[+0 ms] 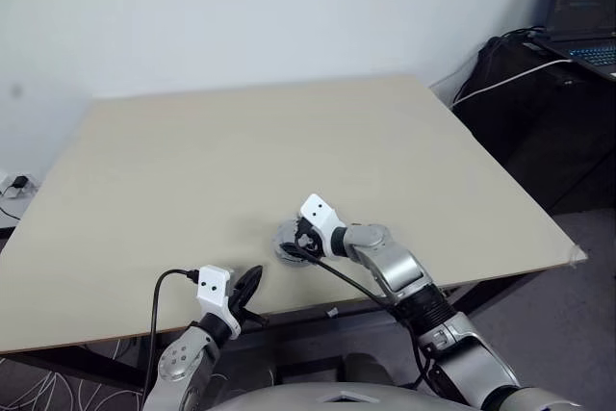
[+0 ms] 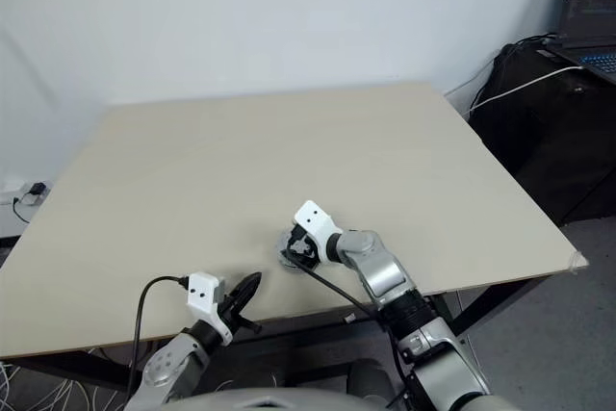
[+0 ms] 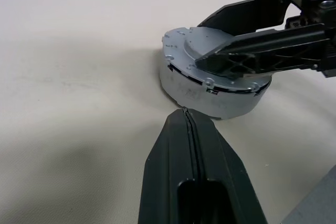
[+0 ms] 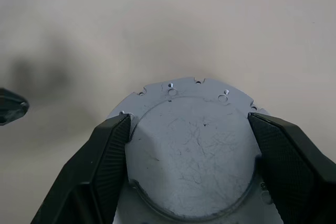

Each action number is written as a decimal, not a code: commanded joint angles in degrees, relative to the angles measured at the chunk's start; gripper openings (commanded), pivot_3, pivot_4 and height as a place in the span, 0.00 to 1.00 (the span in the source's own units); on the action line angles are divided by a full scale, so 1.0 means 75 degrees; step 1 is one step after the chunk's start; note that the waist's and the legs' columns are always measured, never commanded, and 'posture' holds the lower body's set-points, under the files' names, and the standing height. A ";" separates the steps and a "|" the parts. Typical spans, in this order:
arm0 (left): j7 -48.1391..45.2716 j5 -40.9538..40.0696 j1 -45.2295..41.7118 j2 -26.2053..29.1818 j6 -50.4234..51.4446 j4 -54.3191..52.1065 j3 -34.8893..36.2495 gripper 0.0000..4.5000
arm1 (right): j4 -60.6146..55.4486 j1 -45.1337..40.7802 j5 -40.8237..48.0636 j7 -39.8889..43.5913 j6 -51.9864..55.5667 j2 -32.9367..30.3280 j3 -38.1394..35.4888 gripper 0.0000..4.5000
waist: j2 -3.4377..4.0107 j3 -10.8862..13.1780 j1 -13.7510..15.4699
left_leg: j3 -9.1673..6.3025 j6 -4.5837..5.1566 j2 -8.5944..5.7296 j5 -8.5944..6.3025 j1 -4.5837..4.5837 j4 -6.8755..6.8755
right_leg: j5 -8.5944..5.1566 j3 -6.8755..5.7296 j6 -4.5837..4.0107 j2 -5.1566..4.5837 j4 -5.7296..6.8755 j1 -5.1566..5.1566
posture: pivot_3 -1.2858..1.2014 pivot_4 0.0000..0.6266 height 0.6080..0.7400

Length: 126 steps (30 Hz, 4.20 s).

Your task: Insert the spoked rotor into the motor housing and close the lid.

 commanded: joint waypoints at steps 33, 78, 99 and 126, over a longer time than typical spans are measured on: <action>0.0565 -0.0468 -0.1475 0.0237 0.2566 -0.0535 0.0480 0.00 | 0.0423 0.0420 -0.0572 -0.0355 -0.0228 -0.0302 0.0566 0.73 | -0.0012 -0.0016 -0.0014 | -0.0008 -0.0008 0.0002 0.0001 0.0017 -0.0028 | -0.0004 -0.0005 0.0012 0.0007 0.0001 0.0001 | 0.52 0.00 1.00; 0.0083 -0.1734 -0.5153 0.0481 0.7677 0.1491 0.0710 0.00 | -0.0162 0.0578 -0.0282 -0.0347 0.0004 -0.0199 0.0396 0.73 | -0.0043 -0.0034 -0.0015 | -0.0030 -0.0029 -0.0004 0.0009 0.0017 -0.0035 | 0.0014 -0.0003 0.0039 0.0011 -0.0003 -0.0001 | 0.52 0.00 1.00; -0.0149 -0.1707 -0.5039 0.0409 0.7632 0.1420 0.0481 0.00 | -0.2587 0.1588 0.1096 0.0112 0.0330 -0.0788 -0.0915 0.99 | -0.0054 -0.0027 0.0091 | -0.0052 -0.0008 -0.0019 -0.0006 -0.0015 -0.0045 | 0.0010 -0.0007 0.0045 0.0004 -0.0049 -0.0005 | 0.52 0.00 1.00; -0.0315 -0.1680 -0.5099 0.0326 0.7590 0.1437 0.0430 0.00 | -0.2905 0.0831 0.4368 -0.3258 0.6602 0.1694 -0.5037 0.99 | -0.0038 -0.0033 0.0219 | -0.0046 0.0019 -0.0031 -0.0019 -0.0041 -0.0049 | 0.0043 -0.0004 0.0012 -0.0003 -0.0088 -0.0019 | 0.52 0.00 1.00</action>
